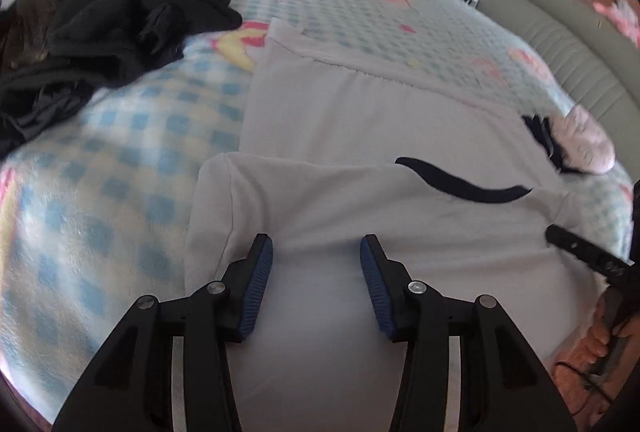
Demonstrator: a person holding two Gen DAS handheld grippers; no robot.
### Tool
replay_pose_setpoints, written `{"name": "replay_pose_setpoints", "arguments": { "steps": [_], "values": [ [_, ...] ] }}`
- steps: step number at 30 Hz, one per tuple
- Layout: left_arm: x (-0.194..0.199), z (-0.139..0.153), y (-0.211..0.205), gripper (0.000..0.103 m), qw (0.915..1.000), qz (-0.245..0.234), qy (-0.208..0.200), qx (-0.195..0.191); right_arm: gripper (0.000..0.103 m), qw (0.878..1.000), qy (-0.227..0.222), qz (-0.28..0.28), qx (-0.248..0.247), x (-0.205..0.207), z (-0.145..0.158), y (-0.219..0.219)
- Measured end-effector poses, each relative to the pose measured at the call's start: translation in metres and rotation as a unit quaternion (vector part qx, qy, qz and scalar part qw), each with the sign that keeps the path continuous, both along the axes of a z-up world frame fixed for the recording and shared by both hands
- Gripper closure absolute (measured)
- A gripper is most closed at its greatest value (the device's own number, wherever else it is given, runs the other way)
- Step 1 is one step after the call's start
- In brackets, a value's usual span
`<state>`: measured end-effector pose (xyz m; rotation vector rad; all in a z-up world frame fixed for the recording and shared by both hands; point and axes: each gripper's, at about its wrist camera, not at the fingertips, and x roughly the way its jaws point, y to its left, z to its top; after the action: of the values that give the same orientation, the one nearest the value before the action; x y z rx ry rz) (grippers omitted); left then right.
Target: Fold clothes
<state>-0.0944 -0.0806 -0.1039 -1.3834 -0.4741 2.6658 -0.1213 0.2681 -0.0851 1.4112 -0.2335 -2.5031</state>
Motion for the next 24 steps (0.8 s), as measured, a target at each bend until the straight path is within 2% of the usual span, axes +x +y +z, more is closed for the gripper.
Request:
{"name": "replay_pose_setpoints", "arguments": {
  "steps": [1, 4, 5, 7, 11, 12, 14, 15, 16, 17, 18, 20, 21, 22, 24],
  "values": [
    [0.002, 0.003, -0.007, 0.055, 0.9998, 0.008, 0.008, 0.015, 0.056, 1.0, 0.002, -0.009, -0.006, -0.001, 0.001, 0.007],
    [0.01, 0.016, -0.014, 0.055, 0.9989, 0.015, 0.042, 0.018, 0.055, 0.998, 0.007, -0.042, -0.039, 0.005, 0.014, 0.031],
    [0.011, 0.02, -0.012, 0.055, 0.9982, 0.002, 0.052, 0.029, 0.049, 0.998, 0.009, -0.049, -0.046, 0.007, 0.019, 0.036],
    [0.007, 0.026, 0.0, 0.055, 0.9972, -0.028, 0.059, 0.037, 0.044, 0.998, 0.016, -0.036, -0.041, 0.006, 0.03, 0.03],
    [-0.023, 0.027, 0.045, 0.055, 0.9971, -0.068, 0.021, -0.028, 0.044, 0.999, -0.007, -0.007, -0.049, -0.014, 0.036, 0.006],
    [-0.028, 0.024, 0.052, 0.055, 0.9967, -0.068, 0.019, -0.04, 0.044, 0.998, -0.021, -0.013, -0.058, -0.021, 0.032, 0.008],
    [-0.039, 0.012, 0.051, 0.055, 0.9971, -0.046, -0.016, -0.059, 0.044, 0.996, -0.049, -0.026, -0.075, -0.035, 0.025, 0.011],
    [-0.045, 0.006, 0.046, 0.055, 0.9968, -0.031, -0.044, -0.06, 0.047, 0.994, -0.063, -0.032, -0.084, -0.042, 0.021, 0.012],
    [-0.049, 0.009, 0.035, 0.057, 0.9969, -0.023, -0.059, -0.047, 0.063, 0.992, -0.077, -0.038, -0.093, -0.049, 0.018, 0.013],
    [-0.053, 0.019, 0.024, 0.057, 0.9978, -0.023, -0.055, -0.03, 0.064, 0.99, -0.092, -0.045, -0.101, -0.056, 0.014, 0.015],
    [-0.057, 0.03, 0.012, 0.055, 0.9984, -0.023, -0.05, -0.012, 0.062, 0.989, -0.083, -0.045, -0.112, -0.061, 0.021, 0.018],
    [-0.068, 0.049, -0.01, 0.052, 0.9991, -0.022, -0.035, 0.012, 0.025, 0.992, -0.001, -0.031, -0.125, -0.065, 0.068, 0.03],
    [-0.079, 0.057, -0.019, 0.046, 0.9996, -0.02, -0.019, 0.006, 0.017, 0.994, 0.018, -0.032, -0.101, -0.072, 0.083, 0.031],
    [-0.092, 0.059, -0.028, 0.043, 0.9997, -0.016, -0.014, 0.006, 0.016, 0.996, 0.023, -0.029, -0.081, -0.081, 0.09, 0.032],
    [-0.12, 0.05, -0.042, 0.043, 0.9995, -0.004, -0.029, 0.014, 0.016, 0.998, 0.014, -0.023, -0.054, -0.104, 0.089, 0.031]
  ]
}}
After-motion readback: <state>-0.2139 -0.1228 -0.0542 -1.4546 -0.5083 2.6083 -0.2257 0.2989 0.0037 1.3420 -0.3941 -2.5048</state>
